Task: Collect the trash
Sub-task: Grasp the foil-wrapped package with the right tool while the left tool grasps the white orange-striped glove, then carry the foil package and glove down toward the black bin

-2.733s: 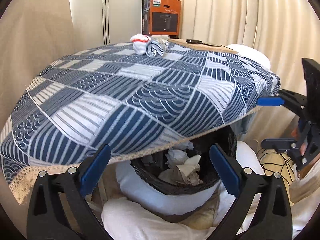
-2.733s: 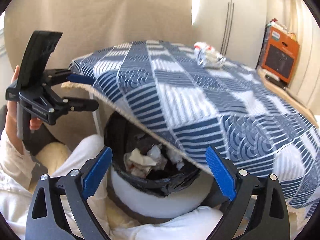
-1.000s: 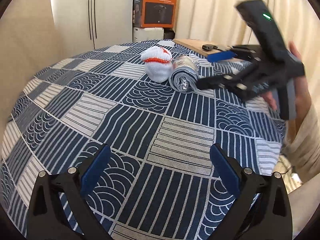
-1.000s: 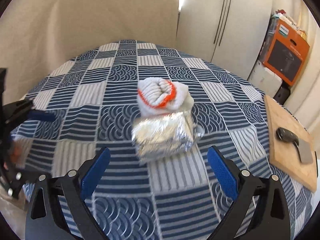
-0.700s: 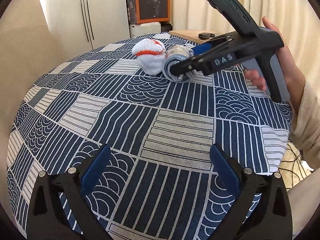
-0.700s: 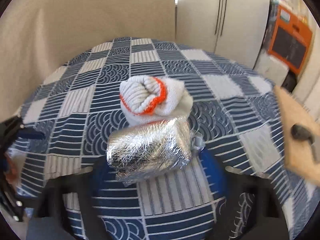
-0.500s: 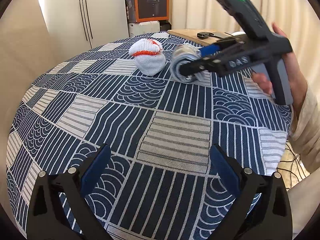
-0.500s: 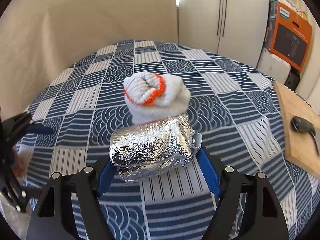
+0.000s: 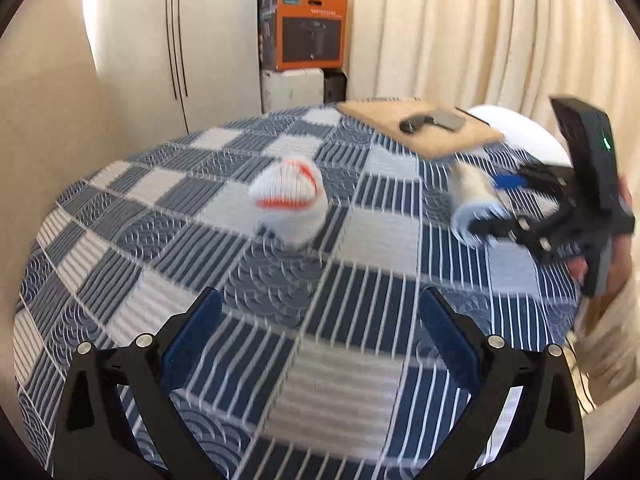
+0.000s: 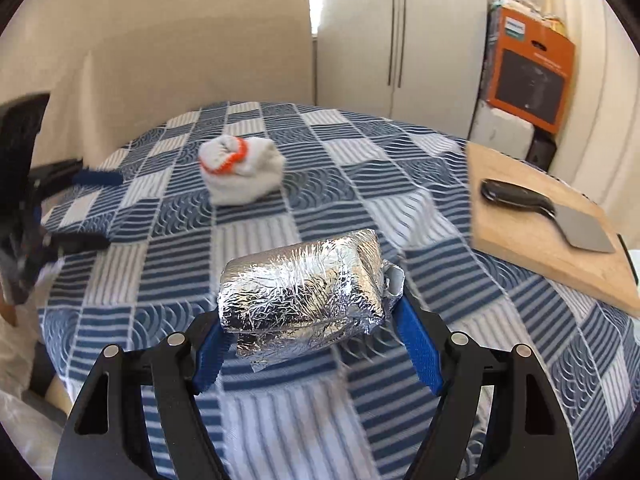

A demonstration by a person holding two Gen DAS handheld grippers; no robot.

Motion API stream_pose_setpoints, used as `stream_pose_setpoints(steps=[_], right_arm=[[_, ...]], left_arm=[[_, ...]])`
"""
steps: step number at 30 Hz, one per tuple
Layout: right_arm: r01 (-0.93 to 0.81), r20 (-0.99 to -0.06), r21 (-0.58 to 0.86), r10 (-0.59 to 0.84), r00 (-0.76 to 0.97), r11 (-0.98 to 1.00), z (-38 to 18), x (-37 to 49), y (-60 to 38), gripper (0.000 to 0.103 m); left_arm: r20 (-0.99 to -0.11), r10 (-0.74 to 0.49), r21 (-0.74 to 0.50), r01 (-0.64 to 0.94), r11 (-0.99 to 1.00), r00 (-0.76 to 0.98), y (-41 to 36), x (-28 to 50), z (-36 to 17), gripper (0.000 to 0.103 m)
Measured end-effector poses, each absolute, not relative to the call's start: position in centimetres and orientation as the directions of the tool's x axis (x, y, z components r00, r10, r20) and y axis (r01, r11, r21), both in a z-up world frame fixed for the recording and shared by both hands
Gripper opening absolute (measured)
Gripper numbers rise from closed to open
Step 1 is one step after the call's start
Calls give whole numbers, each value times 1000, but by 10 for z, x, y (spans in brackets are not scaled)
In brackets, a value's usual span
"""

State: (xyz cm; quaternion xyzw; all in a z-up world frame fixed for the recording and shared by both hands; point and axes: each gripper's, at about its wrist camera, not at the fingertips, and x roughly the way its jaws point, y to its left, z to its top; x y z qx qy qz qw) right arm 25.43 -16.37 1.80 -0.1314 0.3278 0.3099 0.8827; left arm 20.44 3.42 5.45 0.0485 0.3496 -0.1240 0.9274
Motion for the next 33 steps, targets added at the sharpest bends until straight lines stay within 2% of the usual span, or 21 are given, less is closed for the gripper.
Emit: stream_pose_setpoints(steps=[2, 5, 16, 22, 23, 25, 26, 27, 30, 33], right_arm=[[-627, -659, -33, 455, 599, 778, 17, 255, -173, 72], [-623, -657, -37, 451, 604, 781, 15, 256, -185, 72], [-661, -668, -78, 453, 590, 746, 10, 259, -197, 72], [-665, -675, -61, 460, 577, 745, 10, 266, -202, 72], [-665, -675, -60, 461, 576, 744, 11, 266, -202, 72], [-663, -681, -72, 449, 578, 745, 10, 267, -200, 72], [-664, -685, -75, 445, 576, 744, 9, 267, -199, 72], [-664, -687, -76, 443, 576, 744, 9, 267, -199, 72], [-663, -692, -71, 442, 571, 745, 9, 266, -197, 72], [-654, -691, -43, 450, 565, 755, 10, 266, -197, 72]], left_arm=[[-647, -153, 48, 241, 969, 747, 27, 214, 58, 97], [-670, -163, 22, 238, 971, 724, 20, 232, 58, 97], [-735, -50, 84, 164, 983, 676, 10, 294, 38, 97], [-734, -108, 29, 189, 982, 671, 16, 318, 30, 97], [-733, -124, 12, 195, 981, 669, 17, 320, 29, 95], [-734, -156, -13, 217, 976, 661, 18, 322, 27, 63], [-741, -147, -4, 215, 977, 655, 17, 323, 26, 58], [-746, -149, 2, 226, 974, 649, 17, 323, 24, 48], [-747, -138, 18, 228, 974, 651, 16, 318, 23, 41], [-749, -116, 38, 217, 976, 653, 16, 313, 26, 40]])
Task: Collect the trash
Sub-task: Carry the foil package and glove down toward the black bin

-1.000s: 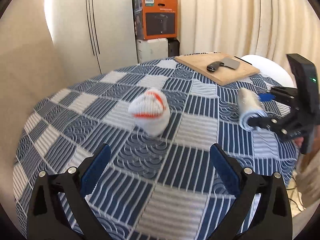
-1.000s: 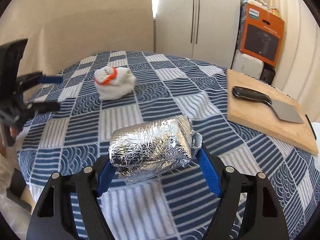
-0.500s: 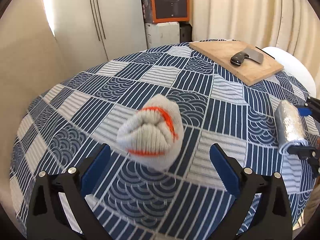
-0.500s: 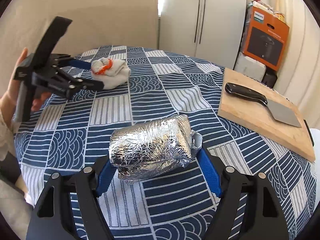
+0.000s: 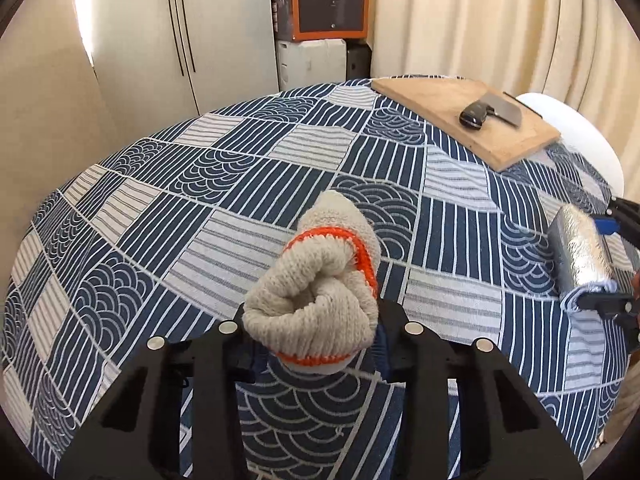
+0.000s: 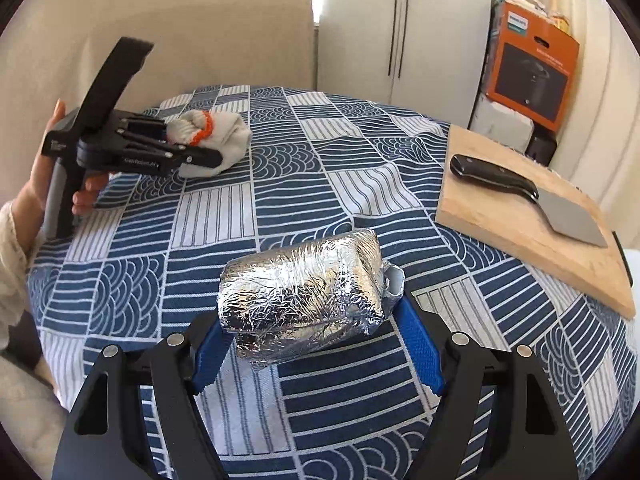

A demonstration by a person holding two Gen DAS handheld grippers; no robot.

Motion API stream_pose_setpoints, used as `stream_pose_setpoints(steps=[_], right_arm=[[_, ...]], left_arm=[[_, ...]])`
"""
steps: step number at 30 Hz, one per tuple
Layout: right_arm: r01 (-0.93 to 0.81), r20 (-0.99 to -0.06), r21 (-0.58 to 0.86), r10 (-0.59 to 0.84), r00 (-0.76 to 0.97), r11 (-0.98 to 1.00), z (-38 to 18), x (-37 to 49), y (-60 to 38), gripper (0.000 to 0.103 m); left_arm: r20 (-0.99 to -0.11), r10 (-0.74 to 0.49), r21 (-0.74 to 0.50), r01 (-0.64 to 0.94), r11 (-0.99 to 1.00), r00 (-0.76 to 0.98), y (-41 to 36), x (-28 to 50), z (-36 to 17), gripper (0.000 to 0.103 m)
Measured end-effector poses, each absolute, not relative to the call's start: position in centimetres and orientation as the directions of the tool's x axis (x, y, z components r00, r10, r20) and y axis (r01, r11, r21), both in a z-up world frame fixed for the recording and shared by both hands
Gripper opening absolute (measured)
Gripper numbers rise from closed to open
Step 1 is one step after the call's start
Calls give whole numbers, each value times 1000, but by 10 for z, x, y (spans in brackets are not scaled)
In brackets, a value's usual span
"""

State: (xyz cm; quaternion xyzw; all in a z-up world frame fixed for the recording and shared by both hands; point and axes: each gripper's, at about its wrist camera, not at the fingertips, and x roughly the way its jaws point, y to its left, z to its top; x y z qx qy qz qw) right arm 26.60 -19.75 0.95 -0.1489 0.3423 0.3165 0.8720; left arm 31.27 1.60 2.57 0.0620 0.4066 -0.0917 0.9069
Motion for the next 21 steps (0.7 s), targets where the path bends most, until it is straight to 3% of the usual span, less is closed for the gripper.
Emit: stream_pose_setpoints(steps=[21], right_arm=[[-667, -660, -69, 468, 588, 742, 30, 185, -194, 72]], left_arm=[[-743, -29, 98, 151, 984, 668, 19, 213, 43, 40]])
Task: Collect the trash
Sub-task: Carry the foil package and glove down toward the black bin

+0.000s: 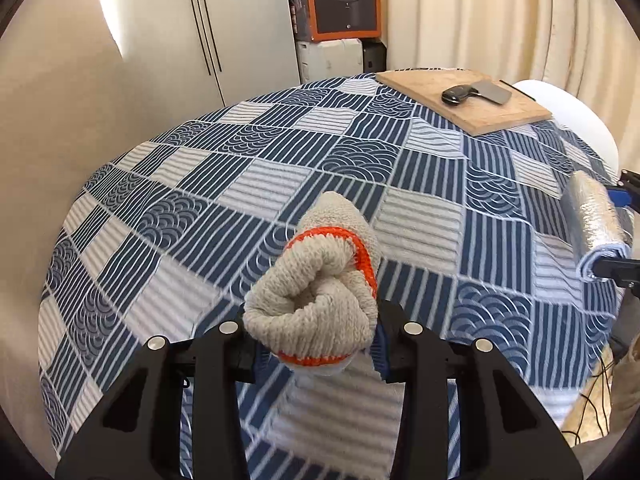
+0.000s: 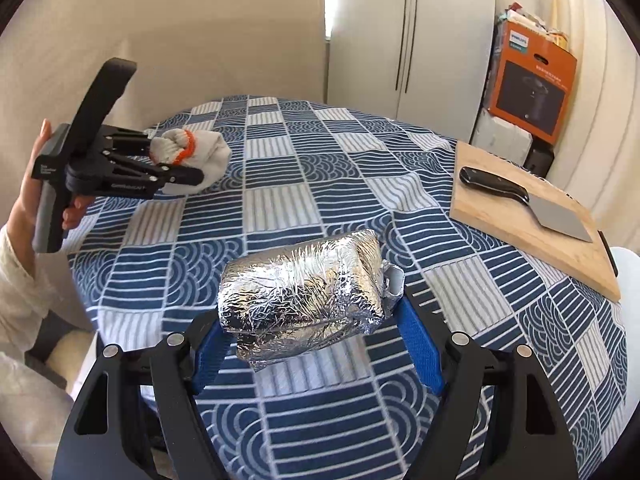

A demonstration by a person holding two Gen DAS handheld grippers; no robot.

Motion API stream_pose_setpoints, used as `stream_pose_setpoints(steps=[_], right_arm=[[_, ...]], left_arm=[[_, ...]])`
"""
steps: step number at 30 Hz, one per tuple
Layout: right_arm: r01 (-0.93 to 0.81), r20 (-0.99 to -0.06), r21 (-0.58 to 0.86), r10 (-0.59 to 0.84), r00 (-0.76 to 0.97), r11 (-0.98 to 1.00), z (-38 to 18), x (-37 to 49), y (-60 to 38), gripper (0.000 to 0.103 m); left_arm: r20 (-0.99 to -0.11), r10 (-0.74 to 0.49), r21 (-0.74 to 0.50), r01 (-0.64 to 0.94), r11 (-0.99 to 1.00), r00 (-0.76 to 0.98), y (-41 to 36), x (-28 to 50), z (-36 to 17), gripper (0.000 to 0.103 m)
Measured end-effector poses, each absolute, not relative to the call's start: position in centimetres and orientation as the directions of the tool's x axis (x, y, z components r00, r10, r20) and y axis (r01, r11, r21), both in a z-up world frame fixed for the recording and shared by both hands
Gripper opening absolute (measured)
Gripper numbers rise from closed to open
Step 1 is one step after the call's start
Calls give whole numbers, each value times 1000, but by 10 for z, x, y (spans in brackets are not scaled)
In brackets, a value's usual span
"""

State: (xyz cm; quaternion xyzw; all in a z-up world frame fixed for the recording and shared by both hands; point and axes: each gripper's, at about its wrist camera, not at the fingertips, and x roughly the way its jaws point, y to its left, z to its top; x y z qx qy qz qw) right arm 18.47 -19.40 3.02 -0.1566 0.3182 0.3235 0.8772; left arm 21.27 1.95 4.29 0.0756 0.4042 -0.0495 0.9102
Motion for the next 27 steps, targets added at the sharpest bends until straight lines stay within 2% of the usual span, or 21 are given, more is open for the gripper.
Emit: stream_pose_setpoints(steps=[14, 27], right_arm=[[-720, -658, -97, 499, 564, 687, 23, 116, -172, 72], [-767, -669, -86, 534, 517, 636, -1, 56, -144, 72]], left_arm=[[-713, 6, 129, 122, 984, 701, 24, 137, 45, 41], [-684, -47, 140, 195, 971, 728, 2, 50, 36, 41]])
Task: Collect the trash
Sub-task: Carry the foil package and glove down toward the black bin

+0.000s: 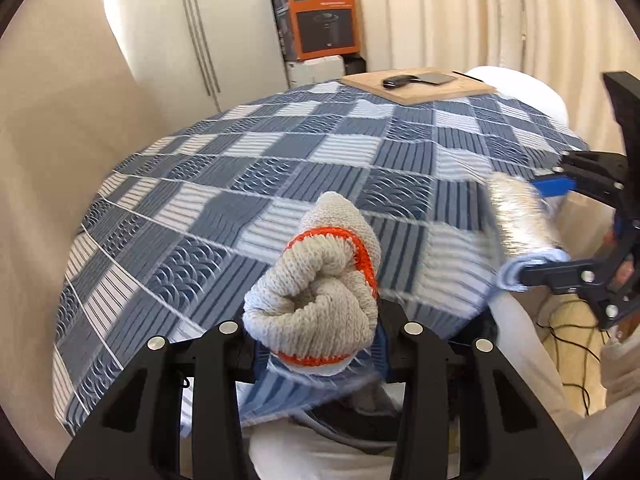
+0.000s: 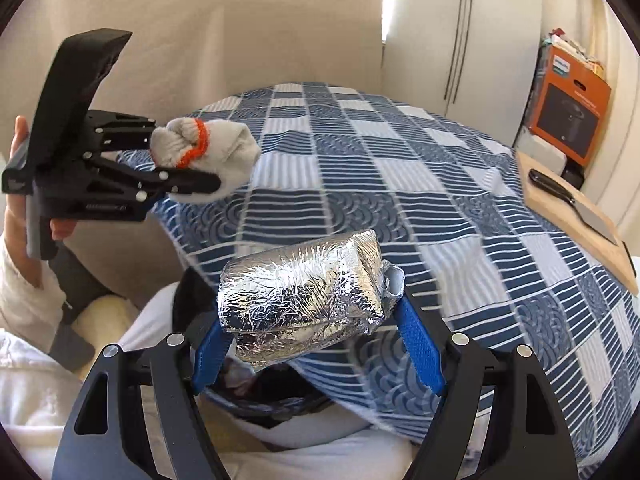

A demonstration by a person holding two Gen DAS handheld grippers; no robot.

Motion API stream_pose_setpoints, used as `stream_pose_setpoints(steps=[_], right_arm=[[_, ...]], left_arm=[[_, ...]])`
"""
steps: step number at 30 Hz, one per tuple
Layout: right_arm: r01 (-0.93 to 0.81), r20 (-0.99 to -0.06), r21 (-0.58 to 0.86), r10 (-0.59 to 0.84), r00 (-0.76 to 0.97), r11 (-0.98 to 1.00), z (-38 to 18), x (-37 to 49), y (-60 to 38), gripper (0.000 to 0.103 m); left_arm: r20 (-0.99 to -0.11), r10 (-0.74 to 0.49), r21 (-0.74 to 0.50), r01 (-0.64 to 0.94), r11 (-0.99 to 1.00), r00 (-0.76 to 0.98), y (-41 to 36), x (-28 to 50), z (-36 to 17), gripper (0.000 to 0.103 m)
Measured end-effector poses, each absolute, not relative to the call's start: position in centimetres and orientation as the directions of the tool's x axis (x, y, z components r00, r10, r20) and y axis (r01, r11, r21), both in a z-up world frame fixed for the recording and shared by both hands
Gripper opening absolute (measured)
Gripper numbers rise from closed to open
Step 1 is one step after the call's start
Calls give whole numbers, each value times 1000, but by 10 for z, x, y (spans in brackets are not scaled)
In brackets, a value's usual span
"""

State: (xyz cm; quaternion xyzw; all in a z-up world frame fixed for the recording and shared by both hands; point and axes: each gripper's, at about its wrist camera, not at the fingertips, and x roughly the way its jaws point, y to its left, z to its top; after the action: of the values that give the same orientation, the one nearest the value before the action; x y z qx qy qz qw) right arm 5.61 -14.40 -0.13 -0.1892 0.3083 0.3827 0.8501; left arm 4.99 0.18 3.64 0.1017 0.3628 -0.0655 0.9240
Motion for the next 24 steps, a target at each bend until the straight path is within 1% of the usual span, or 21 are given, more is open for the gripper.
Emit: stream_pose_setpoints(steps=[9, 12, 19, 24], right_arm=[[-778, -689, -73, 532, 492, 624, -24, 22, -134, 72], [-775, -695, -80, 522, 494, 627, -33, 9, -134, 72], [-770, -720, -30, 520, 458, 637, -60, 3, -131, 72], [-760, -751, -2, 501, 431, 650, -82, 13, -125, 72]], left_arm=[[-671, -98, 133, 249, 959, 735, -14, 8, 13, 41], [-673, -88, 148, 250, 957, 734, -19, -4, 3, 41], [-722, -131, 122, 311, 942, 680, -26, -15, -30, 41], [-759, -131, 115, 330, 937, 638, -28, -10, -53, 41]])
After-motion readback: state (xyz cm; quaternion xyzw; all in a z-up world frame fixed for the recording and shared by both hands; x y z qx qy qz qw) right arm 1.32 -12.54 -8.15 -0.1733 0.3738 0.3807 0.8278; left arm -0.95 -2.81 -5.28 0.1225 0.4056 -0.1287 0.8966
